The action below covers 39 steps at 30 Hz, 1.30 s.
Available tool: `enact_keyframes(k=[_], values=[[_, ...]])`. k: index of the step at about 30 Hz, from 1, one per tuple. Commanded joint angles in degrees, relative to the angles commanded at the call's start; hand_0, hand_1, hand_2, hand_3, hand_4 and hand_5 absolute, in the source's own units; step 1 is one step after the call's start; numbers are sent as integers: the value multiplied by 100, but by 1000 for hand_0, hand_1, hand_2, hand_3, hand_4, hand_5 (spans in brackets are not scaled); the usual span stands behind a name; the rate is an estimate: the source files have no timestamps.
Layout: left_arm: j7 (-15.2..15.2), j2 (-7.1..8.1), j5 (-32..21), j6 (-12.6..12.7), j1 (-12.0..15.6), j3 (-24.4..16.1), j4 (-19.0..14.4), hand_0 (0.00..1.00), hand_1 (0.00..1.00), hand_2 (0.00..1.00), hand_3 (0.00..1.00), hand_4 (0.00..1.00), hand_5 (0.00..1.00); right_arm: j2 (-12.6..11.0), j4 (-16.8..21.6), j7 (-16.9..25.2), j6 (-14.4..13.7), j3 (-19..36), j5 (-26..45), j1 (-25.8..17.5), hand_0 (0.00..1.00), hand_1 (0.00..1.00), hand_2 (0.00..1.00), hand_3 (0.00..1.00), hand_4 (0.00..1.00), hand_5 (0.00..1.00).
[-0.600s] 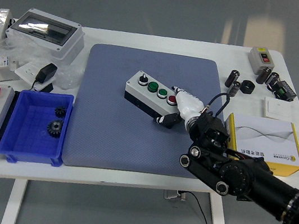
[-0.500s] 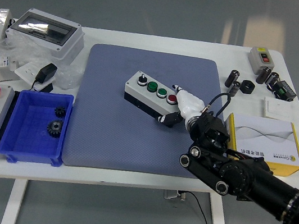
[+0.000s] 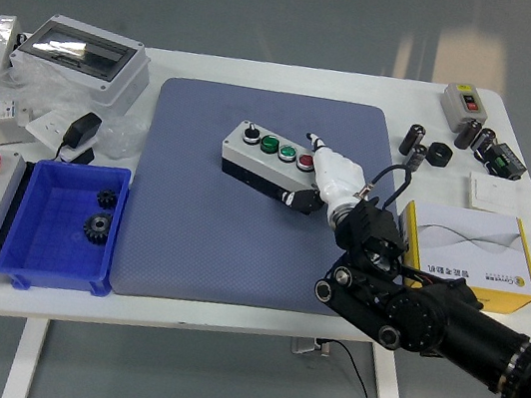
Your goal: Pick up the button,place it on the desk,press the button,press the button
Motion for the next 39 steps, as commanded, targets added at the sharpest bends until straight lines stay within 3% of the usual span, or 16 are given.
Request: enact_keyframes(k=[1,6,7,12,13,18,19,24,25,28,32,39], values=[[0,-1,-1,0,1,2,0,626,567,529,586,609,208,0,2,-1,3,-7,-5,1,336,484,493,529,542,55],[-9,-6,-9,1,4,9,0,626,567,529,586,609,208,-23,17,5,5,-30,-40,-1,336,484,493,529,542,55],[-12,-7,-14,1,5,13,0,626,567,529,586,610,207,-33,27,6,6,-31,-52,-2,290,441,404,448,425,84],[-25,-13,-29,1,12,25,0,626,567,529,586,610,207,-81,69,39,-23,-25,-105,-7,290,441,404,448,425,84],[-27,-15,-31,0,12,28,0,626,568,529,586,611,208,-96,80,62,-45,-10,-113,-10,273,430,383,371,290,8],[-35,-29,-46,3,23,38,0,626,568,529,586,611,208,-247,220,359,-254,180,-111,-47,273,430,383,371,290,8],[-35,-32,-49,4,28,40,0,626,568,529,586,612,209,-286,262,425,-304,234,-109,-57,257,412,366,334,210,2],[-31,-44,-43,9,45,32,0,626,568,529,586,612,209,-487,449,668,-535,424,-54,-89,257,412,366,334,210,2],[-33,-46,-42,10,43,29,0,625,568,529,586,613,209,-541,511,743,-568,447,-12,-100,227,376,323,278,97,2],[-38,-54,-44,15,39,29,0,625,568,529,586,613,209,-795,817,1125,-555,492,253,-138,227,376,323,278,97,2],[-31,-64,-38,28,48,20,0,625,569,530,587,612,207,-1224,1299,1734,-186,448,662,-158,216,353,310,268,72,2],[-17,-78,-10,53,61,-7,0,625,570,530,587,613,210,-2082,2179,2560,352,26,676,-267,209,334,307,273,64,2]])
